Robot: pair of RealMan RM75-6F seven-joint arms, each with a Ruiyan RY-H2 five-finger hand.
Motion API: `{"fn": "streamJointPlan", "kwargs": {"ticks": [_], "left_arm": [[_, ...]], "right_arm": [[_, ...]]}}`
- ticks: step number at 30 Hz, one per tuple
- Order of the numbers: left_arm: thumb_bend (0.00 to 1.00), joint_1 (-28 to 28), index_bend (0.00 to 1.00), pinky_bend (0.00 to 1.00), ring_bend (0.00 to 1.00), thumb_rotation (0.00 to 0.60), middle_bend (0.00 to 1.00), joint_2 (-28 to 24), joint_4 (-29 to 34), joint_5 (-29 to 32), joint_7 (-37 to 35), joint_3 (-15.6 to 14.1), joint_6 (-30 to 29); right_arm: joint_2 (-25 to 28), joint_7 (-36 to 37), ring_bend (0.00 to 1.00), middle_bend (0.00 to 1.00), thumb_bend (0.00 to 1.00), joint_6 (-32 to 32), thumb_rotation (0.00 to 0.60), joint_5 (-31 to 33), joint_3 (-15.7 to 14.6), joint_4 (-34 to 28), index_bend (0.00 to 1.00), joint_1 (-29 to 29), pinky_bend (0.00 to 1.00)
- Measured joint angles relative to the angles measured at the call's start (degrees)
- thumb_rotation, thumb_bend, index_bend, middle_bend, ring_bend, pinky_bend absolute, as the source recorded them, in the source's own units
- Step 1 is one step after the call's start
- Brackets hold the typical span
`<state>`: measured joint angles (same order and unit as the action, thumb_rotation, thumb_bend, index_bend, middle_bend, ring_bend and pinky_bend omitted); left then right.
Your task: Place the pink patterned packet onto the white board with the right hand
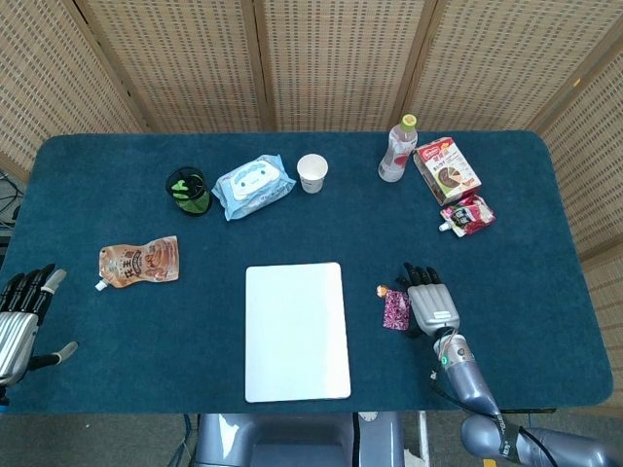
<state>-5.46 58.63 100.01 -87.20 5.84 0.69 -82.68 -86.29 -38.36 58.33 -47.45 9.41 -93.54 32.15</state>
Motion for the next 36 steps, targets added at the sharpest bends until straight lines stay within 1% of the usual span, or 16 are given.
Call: {"fn": "streamJointPlan", "kwargs": {"ticks": [12, 23, 24, 26, 27, 28, 31, 33, 36], "left_arm": [[0.0, -0.1, 0.0, 0.0, 0.0, 0.6, 0.0, 0.0, 0.0, 0.1, 0.1, -0.1, 0.2], [0.0, -0.1, 0.0, 0.0, 0.0, 0.6, 0.0, -0.1, 0.0, 0.1, 0.0, -0.2, 0.3], [0.0, -0.1, 0.0, 0.0, 0.0, 0.6, 0.0, -0.1, 0.0, 0.1, 0.1, -0.2, 0.3], [0.0, -0.2, 0.0, 0.0, 0.0, 0.6, 0.0, 0.0, 0.1, 0.1, 0.1, -0.3, 0.3], [0.0, -0.2, 0.0, 0.0, 0.0, 0.6, 0.0, 0.0, 0.1, 0.2, 0.2, -0.3, 0.4], [0.0, -0.2, 0.0, 0.0, 0.0, 0.6, 0.0, 0.0, 0.1, 0.2, 0.2, -0.3, 0.4], [0.0, -0.2, 0.0, 0.0, 0.0, 0.6, 0.0, 0.0, 0.1, 0.2, 0.3, -0.3, 0.5], [0.0, -0.2, 0.0, 0.0, 0.0, 0.6, 0.0, 0.0, 0.2, 0.3, 0.3, -0.3, 0.5], [0.0, -0.3, 0.0, 0.0, 0.0, 0.6, 0.0, 0.0, 0.2, 0.3, 0.4, -0.3, 0.5]], "right_arm": [[-1.7, -2.1, 0.0, 0.0, 0.0, 1.6, 0.6, 6.2, 0.0, -0.7, 0.18, 1.8, 0.0], [-3.5, -2.2, 0.0, 0.0, 0.0, 2.8, 0.6, 8.1, -0.7, 1.2, 0.18, 2.8, 0.0], [-3.6, -2.2, 0.0, 0.0, 0.0, 2.9, 0.6, 8.2, -0.8, 1.4, 0.2, 2.8, 0.0], [-3.6, -2.1, 0.0, 0.0, 0.0, 3.0, 0.6, 8.5, -0.9, 1.6, 0.26, 2.9, 0.0], [-3.7, -2.1, 0.0, 0.0, 0.0, 3.0, 0.6, 8.7, -1.0, 1.8, 0.31, 3.0, 0.0], [-3.8, -2.1, 0.0, 0.0, 0.02, 3.0, 0.6, 8.7, -1.0, 1.9, 0.36, 3.0, 0.0], [-3.9, -2.0, 0.0, 0.0, 0.11, 3.2, 0.6, 8.8, -1.1, 2.0, 0.46, 3.2, 0.0], [-3.9, -1.8, 0.0, 0.0, 0.13, 3.5, 0.6, 8.7, -1.1, 2.0, 0.47, 3.2, 0.0], [-4.0, -1.6, 0.0, 0.0, 0.13, 4.0, 0.6, 8.5, -1.3, 2.1, 0.47, 3.2, 0.0]]}}
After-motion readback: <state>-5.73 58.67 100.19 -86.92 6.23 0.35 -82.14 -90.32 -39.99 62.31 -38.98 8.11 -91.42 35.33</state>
